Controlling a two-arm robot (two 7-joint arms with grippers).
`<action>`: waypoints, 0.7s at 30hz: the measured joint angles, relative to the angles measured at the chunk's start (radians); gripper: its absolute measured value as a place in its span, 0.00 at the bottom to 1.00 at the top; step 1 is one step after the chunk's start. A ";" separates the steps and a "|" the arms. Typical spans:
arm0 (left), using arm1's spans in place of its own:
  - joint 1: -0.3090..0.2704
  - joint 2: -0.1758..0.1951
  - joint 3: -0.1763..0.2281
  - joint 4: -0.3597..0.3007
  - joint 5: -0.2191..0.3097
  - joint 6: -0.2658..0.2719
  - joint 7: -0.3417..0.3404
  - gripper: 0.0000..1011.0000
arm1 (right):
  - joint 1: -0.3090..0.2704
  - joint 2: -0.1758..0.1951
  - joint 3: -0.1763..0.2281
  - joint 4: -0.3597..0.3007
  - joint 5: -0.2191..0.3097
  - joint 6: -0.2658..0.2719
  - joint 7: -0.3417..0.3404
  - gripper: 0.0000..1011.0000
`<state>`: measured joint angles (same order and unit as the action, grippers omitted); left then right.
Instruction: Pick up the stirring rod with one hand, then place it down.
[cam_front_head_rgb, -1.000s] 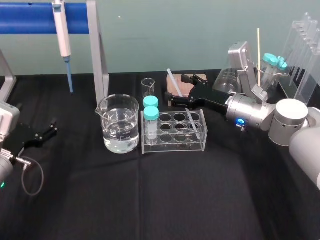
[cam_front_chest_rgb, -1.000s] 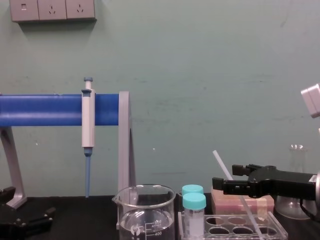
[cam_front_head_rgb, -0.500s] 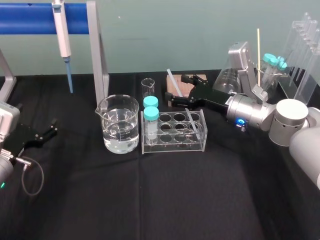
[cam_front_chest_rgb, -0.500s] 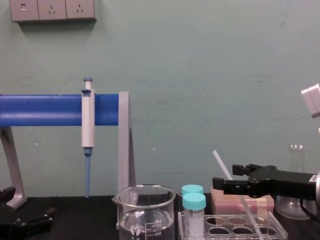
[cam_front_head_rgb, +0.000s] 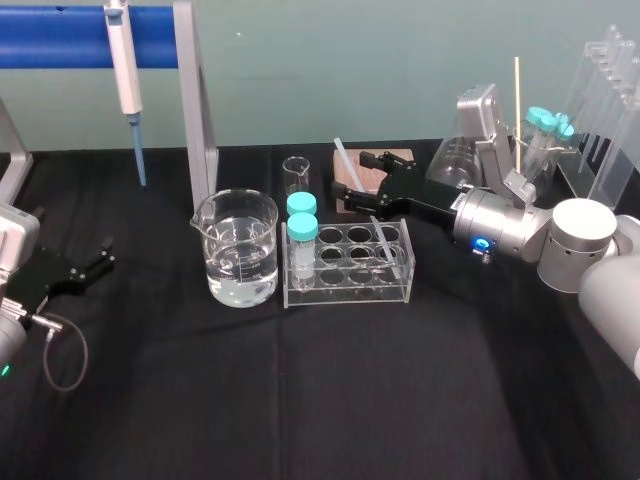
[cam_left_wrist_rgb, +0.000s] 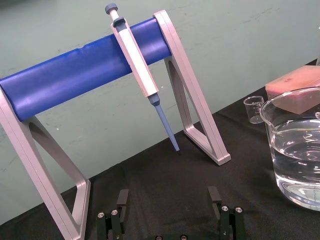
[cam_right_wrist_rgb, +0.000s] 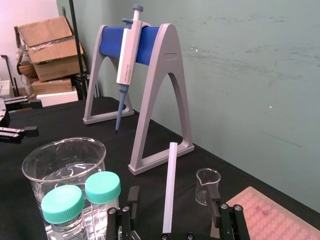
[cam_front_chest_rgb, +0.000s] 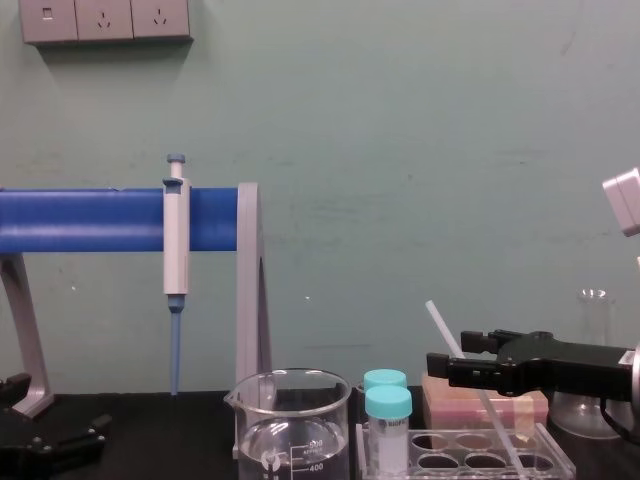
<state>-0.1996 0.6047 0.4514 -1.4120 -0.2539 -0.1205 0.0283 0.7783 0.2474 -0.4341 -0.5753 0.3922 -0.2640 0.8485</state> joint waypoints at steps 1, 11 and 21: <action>0.000 0.000 0.000 0.000 0.000 0.000 0.000 0.99 | 0.000 0.000 0.000 0.000 0.000 0.000 0.000 0.84; 0.000 0.000 0.000 0.000 0.000 0.000 0.000 0.99 | 0.000 0.000 0.000 0.000 0.001 0.000 0.000 0.54; 0.000 0.000 0.000 0.000 0.000 0.000 0.000 0.99 | 0.000 0.000 0.000 0.000 0.001 0.000 0.000 0.22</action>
<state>-0.1995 0.6047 0.4514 -1.4120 -0.2539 -0.1205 0.0283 0.7783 0.2474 -0.4340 -0.5753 0.3929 -0.2644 0.8480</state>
